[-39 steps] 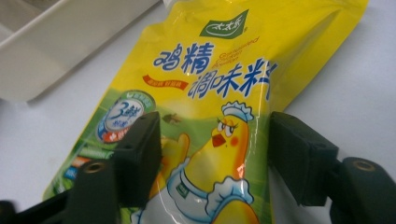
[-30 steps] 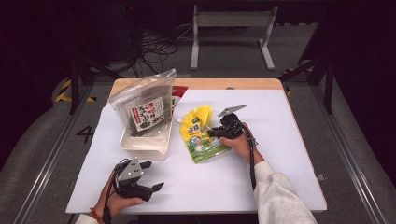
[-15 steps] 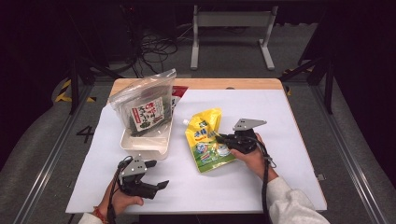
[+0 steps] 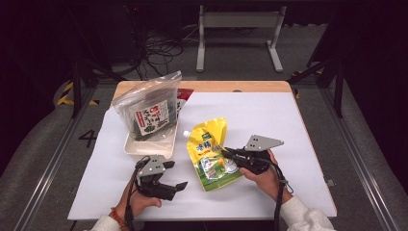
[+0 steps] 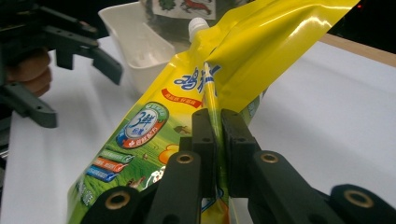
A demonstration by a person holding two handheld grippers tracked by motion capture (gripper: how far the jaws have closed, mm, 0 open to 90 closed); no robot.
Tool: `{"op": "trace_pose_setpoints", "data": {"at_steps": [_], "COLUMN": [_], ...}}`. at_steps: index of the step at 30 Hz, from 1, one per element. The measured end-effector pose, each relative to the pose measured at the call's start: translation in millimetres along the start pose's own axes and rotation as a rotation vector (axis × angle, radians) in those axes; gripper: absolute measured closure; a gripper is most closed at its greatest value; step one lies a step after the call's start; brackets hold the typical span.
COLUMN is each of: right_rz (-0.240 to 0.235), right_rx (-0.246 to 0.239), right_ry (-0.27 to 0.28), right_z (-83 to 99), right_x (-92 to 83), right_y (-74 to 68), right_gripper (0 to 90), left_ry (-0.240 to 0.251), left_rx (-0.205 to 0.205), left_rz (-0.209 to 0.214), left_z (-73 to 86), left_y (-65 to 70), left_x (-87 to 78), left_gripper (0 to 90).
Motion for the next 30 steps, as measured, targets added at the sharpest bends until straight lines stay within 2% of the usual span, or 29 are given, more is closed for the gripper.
{"op": "trace_pose_setpoints", "data": {"at_steps": [3, 4, 7, 9, 12, 15, 17, 20, 22, 23, 26, 30], "right_rz": [-0.001, -0.002, -0.012, -0.013, -0.025, -0.027, -0.028, -0.043, -0.071, -0.076, -0.07, -0.061], "right_rx": [-0.015, -0.017, -0.019, -0.029, -0.032, -0.04, -0.033, -0.03, -0.044, -0.053, -0.062, -0.071], "right_ry": [0.007, 0.013, 0.021, 0.037, 0.054, 0.066, 0.086, 0.098, 0.101, 0.096, 0.096, 0.098], "right_z": [0.1, 0.0, -0.6, -2.0, -3.4, -4.7, -5.1, -5.1, -5.2, -4.9, -4.8, -6.6], "right_x": [0.5, 0.6, 0.9, 0.8, 0.9, 1.4, 1.1, 1.6, 3.7, 4.8, 5.5, 6.1], "right_y": [-6.7, -8.5, -11.9, -17.2, -20.5, -24.1, -24.4, -26.2, -30.0, -31.7, -32.9, -34.6], "right_gripper": [85.3, 85.3, 85.4, 85.4, 85.3, 84.9, 84.5, 84.5, 84.5, 84.5, 83.6, 81.6], "left_ry": [0.007, 0.013, 0.017, 0.011, 0.026, 0.06, 0.108, 0.138, 0.15, 0.161, 0.19, 0.201], "left_rx": [-0.017, -0.027, -0.023, -0.006, -0.023, -0.025, -0.04, -0.053, -0.05, -0.034, -0.035, -0.016], "left_rz": [0.017, 0.035, 0.045, 0.052, 0.087, 0.098, 0.11, 0.123, 0.139, 0.135, 0.14, 0.148], "left_z": [-3.2, -6.7, -10.2, -13.1, -17.3, -21.3, -24.5, -27.8, -29.9, -31.5, -33.7, -37.2], "left_y": [0.8, 2.9, 5.4, 6.7, 8.6, 7.5, 5.4, 3.6, 3.3, 2.6, -1.3, -1.8], "left_x": [5.8, 10.8, 15.0, 19.6, 25.4, 25.5, 21.5, 19.1, 18.7, 16.5, 9.0, 2.4], "left_gripper": [16.4, 16.4, 16.2, 16.2, 17.0, 20.1, 29.0, 35.5, 38.9, 41.6, 61.2, 75.9]}}
Point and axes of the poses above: each handheld gripper's, and its own axes: x roughly forward along the jaws, z roughly out of its underside, y roughly to its right, the point moved 4 cm from there along x, roughly forward along the jaws, and after that the axes turned 1 degree about -x, right-handed, at the moved point
